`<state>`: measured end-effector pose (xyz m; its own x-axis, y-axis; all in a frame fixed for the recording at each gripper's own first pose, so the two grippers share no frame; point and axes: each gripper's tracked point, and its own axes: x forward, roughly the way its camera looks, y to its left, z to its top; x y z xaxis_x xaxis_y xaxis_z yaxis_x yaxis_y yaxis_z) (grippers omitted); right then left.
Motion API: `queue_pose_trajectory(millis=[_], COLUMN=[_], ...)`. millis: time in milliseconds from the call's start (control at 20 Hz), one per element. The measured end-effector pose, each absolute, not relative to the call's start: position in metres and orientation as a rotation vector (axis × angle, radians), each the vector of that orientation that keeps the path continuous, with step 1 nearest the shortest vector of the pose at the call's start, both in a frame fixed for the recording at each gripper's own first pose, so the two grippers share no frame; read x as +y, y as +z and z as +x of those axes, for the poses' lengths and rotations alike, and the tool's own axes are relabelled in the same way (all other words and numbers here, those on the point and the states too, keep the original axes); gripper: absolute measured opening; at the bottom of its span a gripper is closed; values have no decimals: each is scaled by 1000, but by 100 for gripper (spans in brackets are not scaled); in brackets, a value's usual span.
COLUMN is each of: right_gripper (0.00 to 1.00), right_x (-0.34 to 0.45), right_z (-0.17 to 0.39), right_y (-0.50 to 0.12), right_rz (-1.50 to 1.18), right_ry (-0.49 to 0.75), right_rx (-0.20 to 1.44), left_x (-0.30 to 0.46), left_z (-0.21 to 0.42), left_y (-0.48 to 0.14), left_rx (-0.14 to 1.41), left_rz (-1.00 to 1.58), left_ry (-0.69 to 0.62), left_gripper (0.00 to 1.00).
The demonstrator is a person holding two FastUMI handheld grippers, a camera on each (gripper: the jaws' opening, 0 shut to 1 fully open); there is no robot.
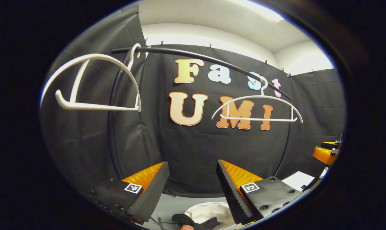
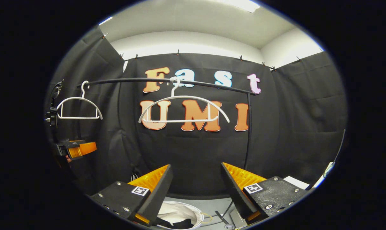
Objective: Grasp the clothes on the hanger with both hands and then place them into the laundry hamper below.
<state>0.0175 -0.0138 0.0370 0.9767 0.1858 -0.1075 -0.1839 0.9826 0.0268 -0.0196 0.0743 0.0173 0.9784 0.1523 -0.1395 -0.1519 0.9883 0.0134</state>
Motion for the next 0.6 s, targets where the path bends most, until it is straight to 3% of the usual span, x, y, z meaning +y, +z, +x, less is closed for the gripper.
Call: queue_pose_trajectory(millis=[50, 100, 150, 250, 300, 400, 450, 500, 600], right_gripper=[88, 92, 92, 96, 100, 100, 92, 100, 100], right_x=[-17, -22, -28, -38, -38, -41, -43, -44, -45], right_z=[19, 21, 22, 24, 25, 25, 25, 26, 25], right_y=[45, 50, 55, 66, 69, 75, 77, 78, 81], right_rz=[17, 10, -2, -22, -27, -33, -34, -32, -16], right_ry=[183, 171, 155, 133, 129, 123, 116, 111, 109], right_rx=[88, 70, 53, 24, 17, 3, -2, -7, -14], left_x=[73, 73, 73, 68, 67, 61, 61, 62, 66], left_z=[-18, -16, -14, -11, -10, -10, -10, -10, -11], left_y=[26, 34, 40, 44, 47, 51, 51, 52, 53], left_rx=[106, 73, 52, 39, 37, 28, 24, 19, 15], left_rz=[6, 13, 19, 22, 13, -13, -20, -20, -11], left_ry=[149, 150, 150, 142, 143, 128, 123, 125, 130], left_gripper=[97, 100, 94, 100, 94, 96, 96, 100, 97])
